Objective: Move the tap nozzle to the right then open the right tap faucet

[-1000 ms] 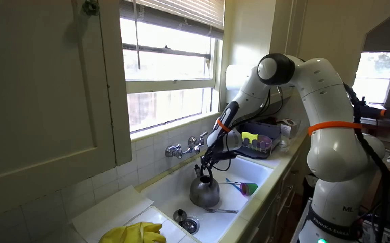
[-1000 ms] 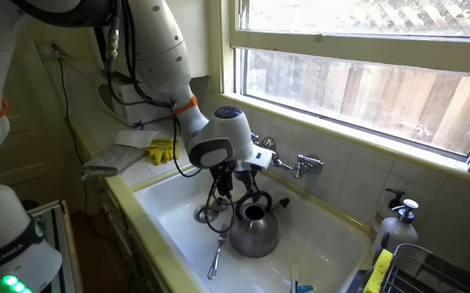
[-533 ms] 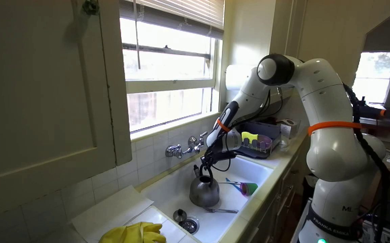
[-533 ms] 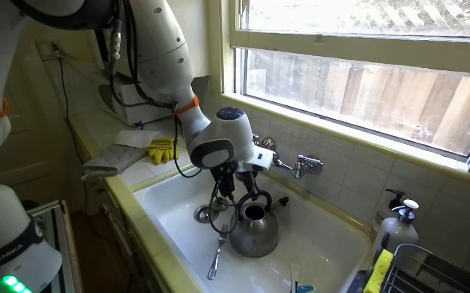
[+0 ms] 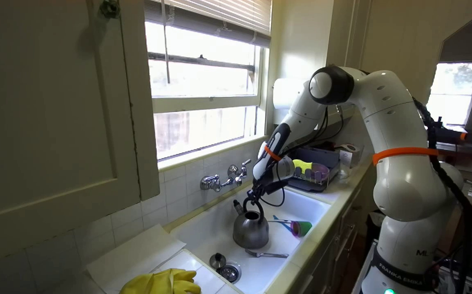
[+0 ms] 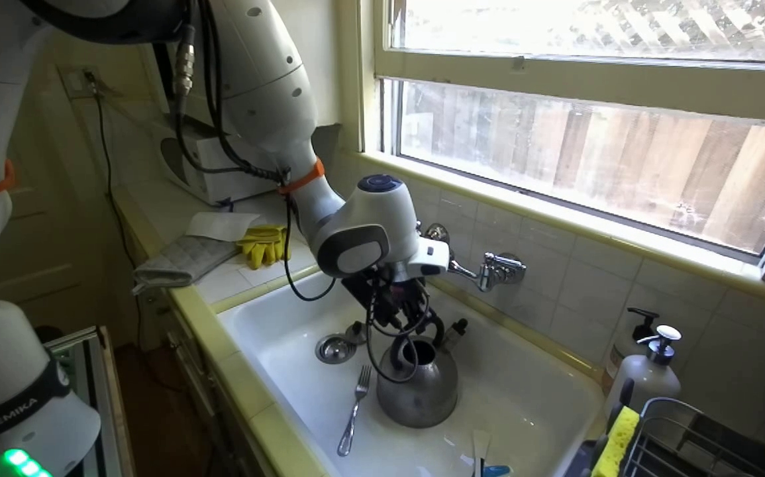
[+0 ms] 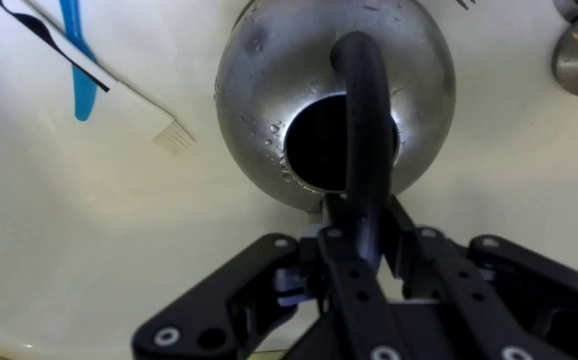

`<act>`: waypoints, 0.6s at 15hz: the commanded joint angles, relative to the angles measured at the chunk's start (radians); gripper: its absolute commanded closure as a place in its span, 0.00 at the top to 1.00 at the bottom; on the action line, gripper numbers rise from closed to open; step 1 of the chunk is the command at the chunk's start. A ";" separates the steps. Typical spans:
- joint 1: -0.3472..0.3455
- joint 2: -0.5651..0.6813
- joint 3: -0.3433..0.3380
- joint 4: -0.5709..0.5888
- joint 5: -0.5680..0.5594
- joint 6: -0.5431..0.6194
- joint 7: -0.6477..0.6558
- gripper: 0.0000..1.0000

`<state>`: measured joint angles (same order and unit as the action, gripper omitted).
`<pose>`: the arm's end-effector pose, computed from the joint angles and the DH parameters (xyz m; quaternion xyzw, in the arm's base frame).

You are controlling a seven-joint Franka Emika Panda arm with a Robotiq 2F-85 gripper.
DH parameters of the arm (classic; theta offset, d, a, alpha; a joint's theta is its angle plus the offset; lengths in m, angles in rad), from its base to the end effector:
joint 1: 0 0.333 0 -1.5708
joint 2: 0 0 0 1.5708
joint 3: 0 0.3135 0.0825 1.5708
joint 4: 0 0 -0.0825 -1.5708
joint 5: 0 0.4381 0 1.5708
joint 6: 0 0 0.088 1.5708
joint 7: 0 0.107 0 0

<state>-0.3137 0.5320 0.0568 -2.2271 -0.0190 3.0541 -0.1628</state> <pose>0.5673 -0.1456 0.1094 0.9881 -0.0433 0.1466 0.0195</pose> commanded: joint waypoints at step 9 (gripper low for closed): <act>-0.114 -0.010 0.044 -0.080 -0.271 0.154 -0.378 0.05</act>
<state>-0.3451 0.5328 0.0518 -2.2613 -0.2092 3.1387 -0.4372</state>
